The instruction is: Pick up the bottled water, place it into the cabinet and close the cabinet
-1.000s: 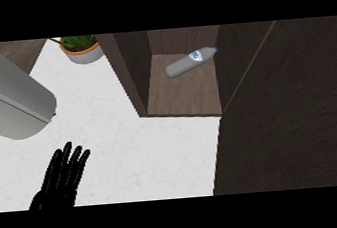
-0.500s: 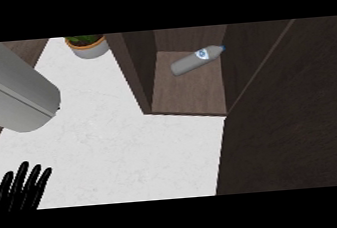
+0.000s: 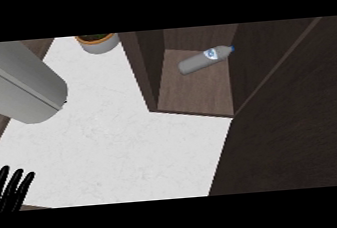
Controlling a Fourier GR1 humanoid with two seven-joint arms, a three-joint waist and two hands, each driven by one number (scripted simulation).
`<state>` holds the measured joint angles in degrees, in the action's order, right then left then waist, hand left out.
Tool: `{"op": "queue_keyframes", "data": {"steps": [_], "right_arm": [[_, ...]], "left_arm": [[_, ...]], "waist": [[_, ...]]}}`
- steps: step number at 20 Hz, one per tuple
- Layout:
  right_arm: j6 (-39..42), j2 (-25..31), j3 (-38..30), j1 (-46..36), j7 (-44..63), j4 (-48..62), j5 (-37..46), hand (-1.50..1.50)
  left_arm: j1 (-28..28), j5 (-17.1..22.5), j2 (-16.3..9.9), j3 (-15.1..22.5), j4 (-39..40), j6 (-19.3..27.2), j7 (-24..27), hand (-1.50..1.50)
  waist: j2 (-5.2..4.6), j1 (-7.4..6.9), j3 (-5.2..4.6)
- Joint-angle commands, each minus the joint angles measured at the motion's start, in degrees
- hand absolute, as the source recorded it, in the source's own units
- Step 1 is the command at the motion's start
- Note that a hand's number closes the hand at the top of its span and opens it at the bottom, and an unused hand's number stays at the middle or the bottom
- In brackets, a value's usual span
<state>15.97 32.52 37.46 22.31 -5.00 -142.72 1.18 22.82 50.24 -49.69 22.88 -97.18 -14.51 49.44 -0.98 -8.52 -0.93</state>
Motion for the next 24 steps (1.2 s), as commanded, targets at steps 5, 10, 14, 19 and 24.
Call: {"op": "queue_keyframes", "data": {"steps": [5, 10, 14, 19, 24], "right_arm": [[0.7, -5.0, 7.0, -9.8, 11.8, 3.4, -1.2, 1.50], [-1.3, -8.5, 5.1, -11.6, 14.0, 5.5, -3.5, 1.50], [-2.9, -11.4, 4.1, -11.7, 15.6, 7.3, -6.0, 1.50], [-4.2, -16.1, 3.0, -14.5, 19.2, 11.6, -12.8, 1.50], [-3.7, -21.4, 0.9, -20.2, 21.9, 18.6, -20.1, 1.50]], "left_arm": [[0.1, 0.2, -2.9, -2.0, 0.5, -2.8, 0.1, -1.50], [-0.7, 1.9, -3.9, -3.8, -0.1, -3.7, -0.4, -1.50], [-0.4, 2.2, -4.3, -4.7, 0.0, -4.1, -0.2, -1.50], [-1.0, 3.1, -5.3, -5.8, 0.2, -5.0, -1.0, -1.50], [-0.4, 3.5, -5.0, -5.9, 0.1, -5.6, -1.3, -1.50]], "waist": [[-0.75, -1.76, -0.22], [-1.19, -1.89, -0.13], [-1.41, -2.46, -0.09], [-1.90, -2.43, 0.11], [-1.87, -2.77, 0.33]]}}
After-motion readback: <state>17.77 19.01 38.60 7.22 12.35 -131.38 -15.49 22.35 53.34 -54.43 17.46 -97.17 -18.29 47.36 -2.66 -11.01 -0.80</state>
